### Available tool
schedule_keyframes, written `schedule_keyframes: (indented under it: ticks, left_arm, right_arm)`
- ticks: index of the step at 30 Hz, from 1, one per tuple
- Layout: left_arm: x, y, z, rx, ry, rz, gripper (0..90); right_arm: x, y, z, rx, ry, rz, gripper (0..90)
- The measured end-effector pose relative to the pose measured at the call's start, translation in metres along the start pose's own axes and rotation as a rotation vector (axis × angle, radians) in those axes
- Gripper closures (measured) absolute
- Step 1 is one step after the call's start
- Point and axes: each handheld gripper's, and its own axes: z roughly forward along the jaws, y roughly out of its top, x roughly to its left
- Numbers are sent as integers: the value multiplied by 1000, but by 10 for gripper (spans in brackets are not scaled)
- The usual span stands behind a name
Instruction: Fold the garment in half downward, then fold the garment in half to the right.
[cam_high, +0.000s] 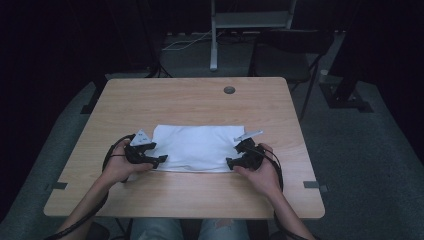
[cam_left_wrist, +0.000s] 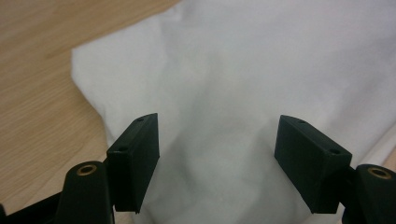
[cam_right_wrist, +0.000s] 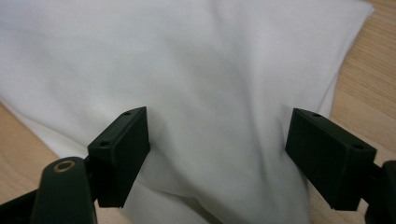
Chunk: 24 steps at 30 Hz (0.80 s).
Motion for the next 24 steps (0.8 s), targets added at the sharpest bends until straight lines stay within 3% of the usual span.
schedule_keyframes:
  ticks: [4,5,10,16,24]
  left_arm:
    - [6,3,-13,-47,0,-25,253]
    - [9,4,-16,-60,13,-26,219]
    - [17,9,-31,-122,53,-52,220]
    - [22,5,-42,-132,72,-61,220]
    - [30,7,-43,-142,84,-70,220]
  right_arm:
    - [3,1,-12,-77,28,0,170]
    - [4,2,-13,-85,34,-2,142]
    - [4,3,-22,-111,38,-11,132]
    - [2,1,-25,-113,28,-4,132]
    - [6,5,-26,-114,34,-19,133]
